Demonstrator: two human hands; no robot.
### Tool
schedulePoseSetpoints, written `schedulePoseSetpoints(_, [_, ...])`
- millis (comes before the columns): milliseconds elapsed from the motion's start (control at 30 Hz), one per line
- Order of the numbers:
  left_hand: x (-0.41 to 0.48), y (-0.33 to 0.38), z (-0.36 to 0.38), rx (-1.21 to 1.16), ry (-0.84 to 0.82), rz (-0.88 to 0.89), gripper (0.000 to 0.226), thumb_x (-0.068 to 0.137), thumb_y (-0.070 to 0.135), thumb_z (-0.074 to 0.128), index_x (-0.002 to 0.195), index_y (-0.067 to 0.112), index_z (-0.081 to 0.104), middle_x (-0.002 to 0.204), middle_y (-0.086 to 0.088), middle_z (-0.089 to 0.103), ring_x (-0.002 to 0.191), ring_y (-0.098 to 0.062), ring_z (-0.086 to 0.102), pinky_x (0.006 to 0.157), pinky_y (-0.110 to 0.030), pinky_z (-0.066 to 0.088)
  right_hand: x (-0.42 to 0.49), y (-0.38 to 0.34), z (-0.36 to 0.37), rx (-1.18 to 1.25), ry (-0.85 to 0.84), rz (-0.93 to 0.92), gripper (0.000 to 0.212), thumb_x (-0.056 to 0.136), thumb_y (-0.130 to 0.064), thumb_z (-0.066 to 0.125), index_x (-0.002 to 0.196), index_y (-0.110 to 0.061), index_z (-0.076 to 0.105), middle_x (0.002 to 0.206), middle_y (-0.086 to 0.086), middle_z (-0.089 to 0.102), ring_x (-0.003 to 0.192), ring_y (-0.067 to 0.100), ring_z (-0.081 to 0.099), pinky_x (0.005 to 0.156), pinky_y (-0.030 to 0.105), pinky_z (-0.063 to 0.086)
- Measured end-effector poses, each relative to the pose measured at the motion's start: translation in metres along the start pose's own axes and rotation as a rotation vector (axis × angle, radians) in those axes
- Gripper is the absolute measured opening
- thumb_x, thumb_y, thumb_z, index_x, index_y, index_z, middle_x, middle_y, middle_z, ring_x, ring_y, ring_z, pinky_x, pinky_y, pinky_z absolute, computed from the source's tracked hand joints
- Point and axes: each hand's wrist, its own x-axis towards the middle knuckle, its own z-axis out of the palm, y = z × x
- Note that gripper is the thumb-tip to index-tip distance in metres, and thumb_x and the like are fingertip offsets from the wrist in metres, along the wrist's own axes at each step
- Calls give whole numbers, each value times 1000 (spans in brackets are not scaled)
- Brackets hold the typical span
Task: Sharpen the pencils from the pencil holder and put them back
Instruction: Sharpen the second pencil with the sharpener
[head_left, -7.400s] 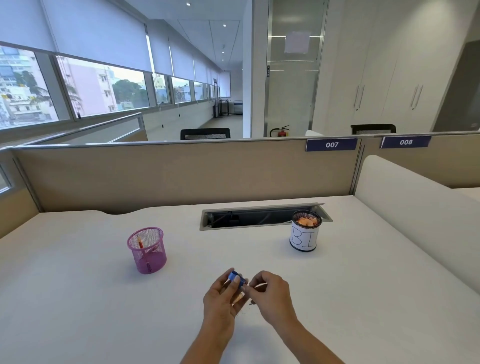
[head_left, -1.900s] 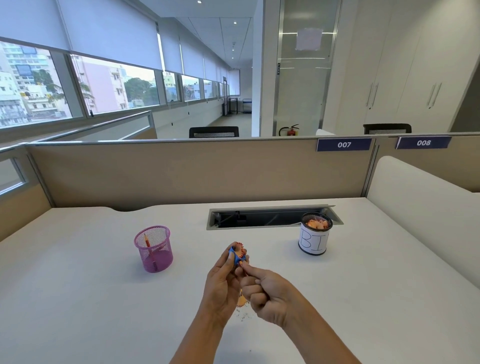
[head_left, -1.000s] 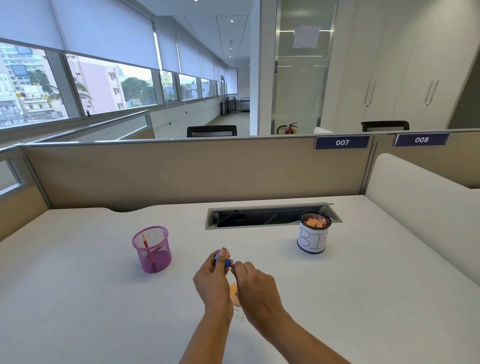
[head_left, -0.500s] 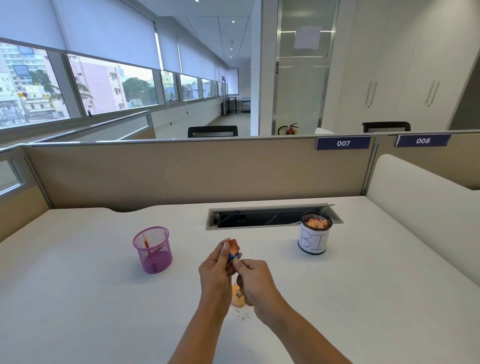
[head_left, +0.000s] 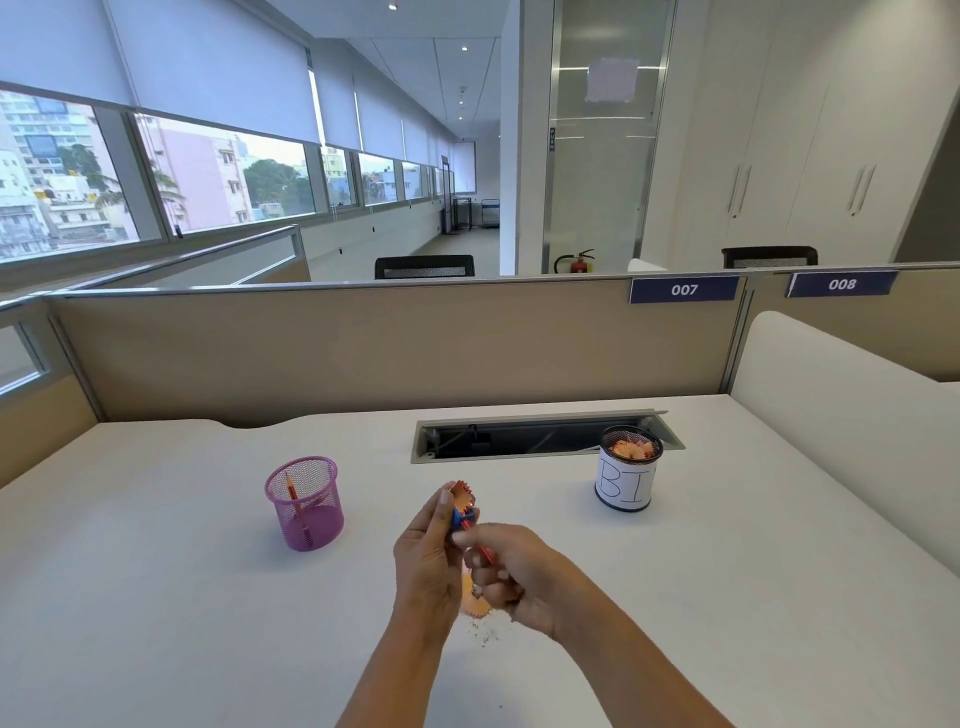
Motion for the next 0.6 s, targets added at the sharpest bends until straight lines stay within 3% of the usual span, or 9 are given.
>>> schedulePoseSetpoints(67, [-1, 1, 2, 103, 67, 98, 15, 84, 10, 58, 95, 8, 66, 74, -1, 73, 77, -16, 68, 77, -27, 55, 4, 3, -1, -350, 147, -200, 5, 88, -7, 55, 86, -10, 51, 61, 0, 45, 45, 5, 37, 40, 14, 30])
schedulePoseSetpoints(133, [-4, 1, 4, 207, 148, 177, 17, 78, 10, 66, 95, 8, 67, 81, -3, 70, 85, -21, 65, 87, -32, 50, 9, 9, -7, -750, 298, -450, 3, 90, -15, 57, 89, -14, 53, 72, -1, 52, 56, 5, 44, 52, 10, 35])
schedulePoseSetpoints(233, [-8, -2, 8, 312, 279, 261, 18, 72, 15, 74, 88, 10, 67, 81, -4, 68, 83, -23, 66, 86, -31, 49, 13, 19, -13, -1205, 390, -733, 22, 95, -30, 49, 96, -11, 61, 82, 0, 56, 66, 9, 46, 58, 10, 32])
schedulePoseSetpoints(300, [-10, -4, 11, 385, 367, 293, 18, 71, 19, 75, 85, 12, 65, 80, -6, 68, 82, -24, 66, 82, -29, 49, 17, 26, -17, -1444, 509, -807, 19, 87, -32, 61, 88, -14, 67, 74, -1, 63, 60, 10, 53, 49, 13, 31])
schedulePoseSetpoints(367, [-12, -6, 12, 429, 429, 313, 18, 72, 21, 74, 85, 13, 65, 83, -8, 68, 81, -24, 66, 80, -30, 48, 17, 31, -12, -1550, 585, -814, 17, 67, -32, 81, 69, -21, 68, 54, -7, 58, 41, 8, 50, 36, 10, 24])
schedulePoseSetpoints(433, [-13, -9, 13, 479, 459, 325, 22, 74, 22, 72, 91, 8, 67, 89, -11, 69, 82, -22, 63, 84, -34, 49, 21, 37, -9, -1612, 601, -833, 25, 55, -32, 88, 66, -23, 67, 47, -8, 54, 32, 9, 41, 34, 9, 20])
schedulePoseSetpoints(533, [-13, -8, 13, 489, 449, 326, 27, 76, 21, 70, 97, 4, 68, 93, -12, 69, 83, -22, 62, 85, -35, 49, 23, 42, -3, -1602, 630, -822, 29, 52, -27, 90, 67, -24, 65, 42, -6, 51, 33, 11, 21, 39, 7, -1])
schedulePoseSetpoints(600, [-11, -6, 12, 472, 408, 317, 26, 77, 20, 70, 98, 5, 68, 92, -10, 69, 82, -22, 64, 82, -31, 48, 20, 39, 4, -1531, 656, -823, 25, 58, -25, 87, 67, -24, 63, 40, -5, 52, 35, 10, 20, 42, 9, -7])
